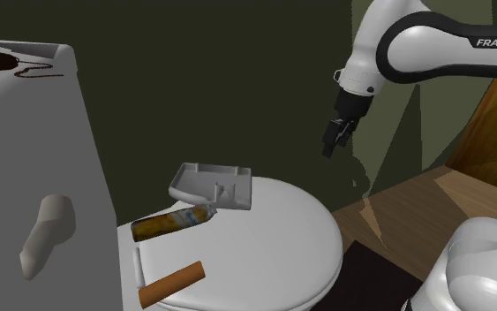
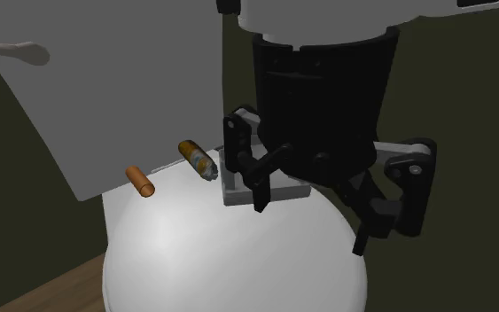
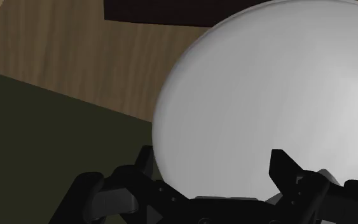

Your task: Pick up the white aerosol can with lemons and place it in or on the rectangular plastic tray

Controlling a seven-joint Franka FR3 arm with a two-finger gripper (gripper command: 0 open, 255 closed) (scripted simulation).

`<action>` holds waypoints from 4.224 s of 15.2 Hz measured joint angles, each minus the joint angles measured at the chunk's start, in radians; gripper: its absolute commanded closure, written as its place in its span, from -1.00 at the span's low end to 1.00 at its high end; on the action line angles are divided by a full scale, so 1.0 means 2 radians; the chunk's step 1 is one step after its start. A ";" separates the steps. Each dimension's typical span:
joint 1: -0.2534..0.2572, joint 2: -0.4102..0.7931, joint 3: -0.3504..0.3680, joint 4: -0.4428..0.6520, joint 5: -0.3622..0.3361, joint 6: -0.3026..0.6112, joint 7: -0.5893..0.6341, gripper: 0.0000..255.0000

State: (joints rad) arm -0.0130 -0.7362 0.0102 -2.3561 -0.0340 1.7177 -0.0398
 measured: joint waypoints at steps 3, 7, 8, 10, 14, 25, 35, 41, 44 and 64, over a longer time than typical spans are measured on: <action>0.007 0.022 0.006 0.010 0.001 0.011 -0.005 -1.00; 0.028 0.078 0.026 0.035 0.001 0.038 -0.019 -1.00; 0.032 0.100 0.030 0.051 -0.001 0.043 -0.025 -1.00; 0.041 0.125 0.039 0.060 -0.003 0.058 -0.034 -1.00; 0.058 0.195 0.062 0.104 -0.011 0.079 -0.048 -1.00; 0.105 0.361 0.123 0.225 -0.059 0.105 -0.077 -1.00; 0.165 0.503 0.167 0.343 -0.127 0.099 -0.100 -1.00; 0.177 0.532 0.170 0.347 -0.143 0.117 -0.098 -1.00; 0.175 0.538 0.168 0.335 -0.147 0.134 -0.096 -1.00; 0.175 0.534 0.169 0.339 -0.145 0.128 -0.098 1.00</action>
State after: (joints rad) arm 0.3366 0.3317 0.3475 -1.6786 -0.3238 1.9730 -0.2360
